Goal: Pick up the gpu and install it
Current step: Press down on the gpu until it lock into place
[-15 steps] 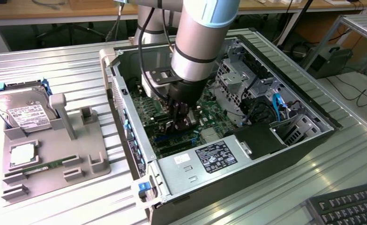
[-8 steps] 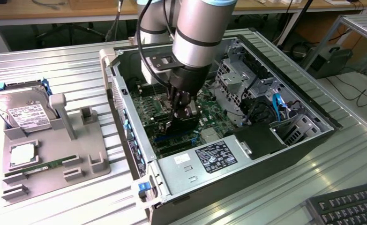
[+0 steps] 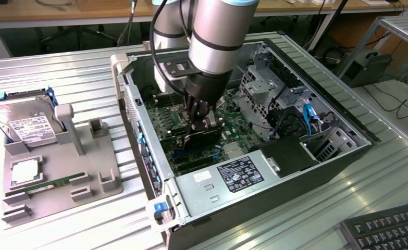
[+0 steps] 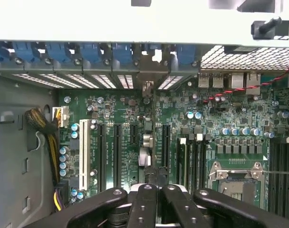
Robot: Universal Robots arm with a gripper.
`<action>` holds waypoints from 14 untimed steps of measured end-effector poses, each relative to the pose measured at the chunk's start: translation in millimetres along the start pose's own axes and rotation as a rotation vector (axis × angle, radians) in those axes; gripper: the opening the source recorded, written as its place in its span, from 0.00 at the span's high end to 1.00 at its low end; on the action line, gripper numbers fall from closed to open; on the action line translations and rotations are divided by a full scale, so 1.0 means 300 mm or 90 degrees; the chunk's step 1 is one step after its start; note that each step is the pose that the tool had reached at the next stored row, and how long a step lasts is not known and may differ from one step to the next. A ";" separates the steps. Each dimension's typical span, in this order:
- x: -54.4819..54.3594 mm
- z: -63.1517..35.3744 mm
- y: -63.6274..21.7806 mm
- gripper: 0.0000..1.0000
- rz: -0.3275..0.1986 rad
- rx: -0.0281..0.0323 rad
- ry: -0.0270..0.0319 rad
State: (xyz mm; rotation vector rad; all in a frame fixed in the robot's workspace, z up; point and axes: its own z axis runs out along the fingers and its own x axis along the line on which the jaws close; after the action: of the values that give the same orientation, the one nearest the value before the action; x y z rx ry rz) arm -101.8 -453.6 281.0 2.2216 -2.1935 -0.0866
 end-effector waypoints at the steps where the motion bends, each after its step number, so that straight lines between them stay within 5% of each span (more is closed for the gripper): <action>1: 0.000 0.003 0.002 0.89 0.000 0.0001 0.0001; 14: 0.007 0.032 0.007 0.89 0.000 0.0024 -0.0002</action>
State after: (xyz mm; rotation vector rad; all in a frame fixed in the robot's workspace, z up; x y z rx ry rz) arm -104.3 -455.6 271.4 2.2240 -2.1955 -0.0828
